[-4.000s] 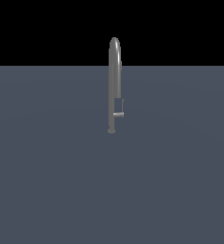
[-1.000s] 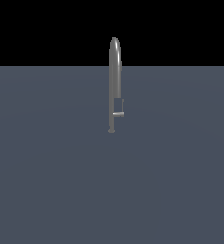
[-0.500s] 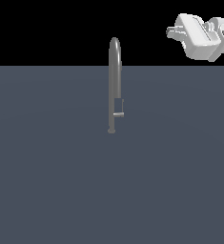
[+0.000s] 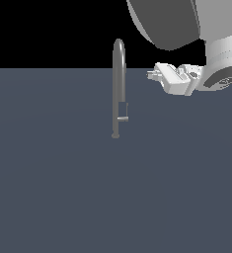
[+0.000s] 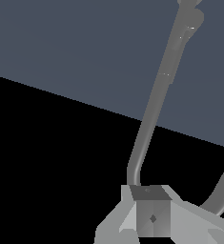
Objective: Turn on the faucet by rotating a designated handle.
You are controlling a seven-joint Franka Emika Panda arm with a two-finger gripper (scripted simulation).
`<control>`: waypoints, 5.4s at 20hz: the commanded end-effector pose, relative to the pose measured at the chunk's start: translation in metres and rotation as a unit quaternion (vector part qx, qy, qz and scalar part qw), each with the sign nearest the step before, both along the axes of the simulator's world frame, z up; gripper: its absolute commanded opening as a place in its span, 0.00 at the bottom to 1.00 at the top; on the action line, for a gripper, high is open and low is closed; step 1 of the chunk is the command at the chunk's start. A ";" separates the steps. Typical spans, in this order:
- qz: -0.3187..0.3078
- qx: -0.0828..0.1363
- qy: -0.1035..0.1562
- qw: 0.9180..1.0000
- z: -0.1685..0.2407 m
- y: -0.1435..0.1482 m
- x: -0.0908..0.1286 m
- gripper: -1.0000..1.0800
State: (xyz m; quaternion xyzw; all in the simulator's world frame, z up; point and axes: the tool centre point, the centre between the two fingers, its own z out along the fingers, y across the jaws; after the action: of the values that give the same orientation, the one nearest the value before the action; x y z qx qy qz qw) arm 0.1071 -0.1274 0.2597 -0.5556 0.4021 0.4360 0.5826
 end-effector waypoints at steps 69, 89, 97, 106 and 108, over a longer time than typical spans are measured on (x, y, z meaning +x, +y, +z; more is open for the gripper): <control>0.051 -0.039 0.149 0.987 -0.105 0.079 -0.036 0.00; 0.050 -0.039 0.145 0.987 -0.134 0.075 -0.073 0.00; 0.052 -0.039 0.141 0.988 -0.153 0.075 -0.078 0.00; 0.054 -0.037 0.134 0.989 -0.167 0.075 -0.074 0.00; 0.053 -0.037 0.136 0.989 -0.175 0.075 -0.073 0.00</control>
State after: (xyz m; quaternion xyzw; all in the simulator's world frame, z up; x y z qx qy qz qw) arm 0.0341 -0.0520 0.0943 -0.5356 0.4587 0.5226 0.4792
